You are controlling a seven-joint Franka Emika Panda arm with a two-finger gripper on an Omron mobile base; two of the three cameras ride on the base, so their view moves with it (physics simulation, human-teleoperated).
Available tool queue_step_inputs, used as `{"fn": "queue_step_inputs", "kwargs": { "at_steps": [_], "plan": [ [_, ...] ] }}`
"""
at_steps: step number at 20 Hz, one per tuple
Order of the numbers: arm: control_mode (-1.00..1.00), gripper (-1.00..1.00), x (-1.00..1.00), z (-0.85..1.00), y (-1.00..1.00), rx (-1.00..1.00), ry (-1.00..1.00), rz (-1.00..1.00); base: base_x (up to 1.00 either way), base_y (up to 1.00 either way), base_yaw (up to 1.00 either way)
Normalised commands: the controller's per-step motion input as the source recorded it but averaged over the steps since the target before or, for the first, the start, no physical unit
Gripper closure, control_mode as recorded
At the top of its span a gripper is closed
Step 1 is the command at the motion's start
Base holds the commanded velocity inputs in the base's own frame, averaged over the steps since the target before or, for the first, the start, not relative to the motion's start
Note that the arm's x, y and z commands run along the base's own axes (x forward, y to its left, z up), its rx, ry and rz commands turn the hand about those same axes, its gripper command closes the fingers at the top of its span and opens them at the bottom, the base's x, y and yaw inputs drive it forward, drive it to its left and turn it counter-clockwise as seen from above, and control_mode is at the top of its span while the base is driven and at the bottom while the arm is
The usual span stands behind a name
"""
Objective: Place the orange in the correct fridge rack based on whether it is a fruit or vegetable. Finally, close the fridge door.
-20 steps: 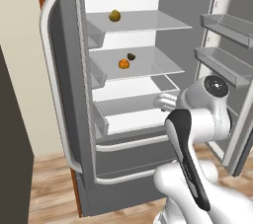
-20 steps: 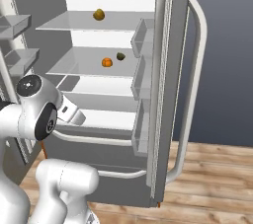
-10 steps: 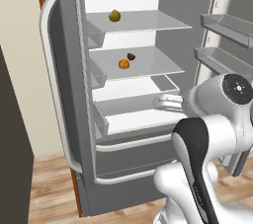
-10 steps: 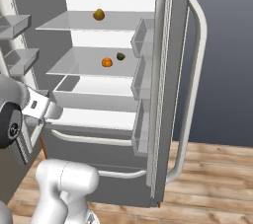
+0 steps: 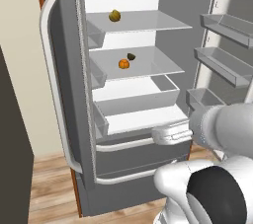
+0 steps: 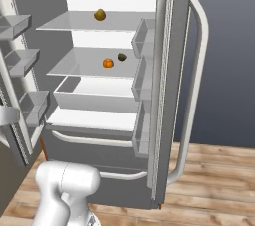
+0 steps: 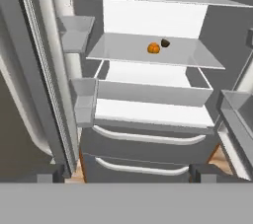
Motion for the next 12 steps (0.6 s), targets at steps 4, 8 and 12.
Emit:
{"fn": "queue_step_inputs", "kwargs": {
  "at_steps": [4, 8, 12],
  "plan": [
    [-1.0, -1.0, -1.0, 0.05, 0.01, -0.18, -0.13, 0.25, 0.0, 0.0, 0.0],
    [-1.0, -1.0, -0.85, 0.0, 0.19, -0.15, -0.05, 0.27, 0.0, 0.0, 0.0],
    [-1.0, -1.0, 0.13, 0.0, 0.96, -0.16, 0.0, 0.14, 0.0, 0.0, 0.0]
  ]
}}
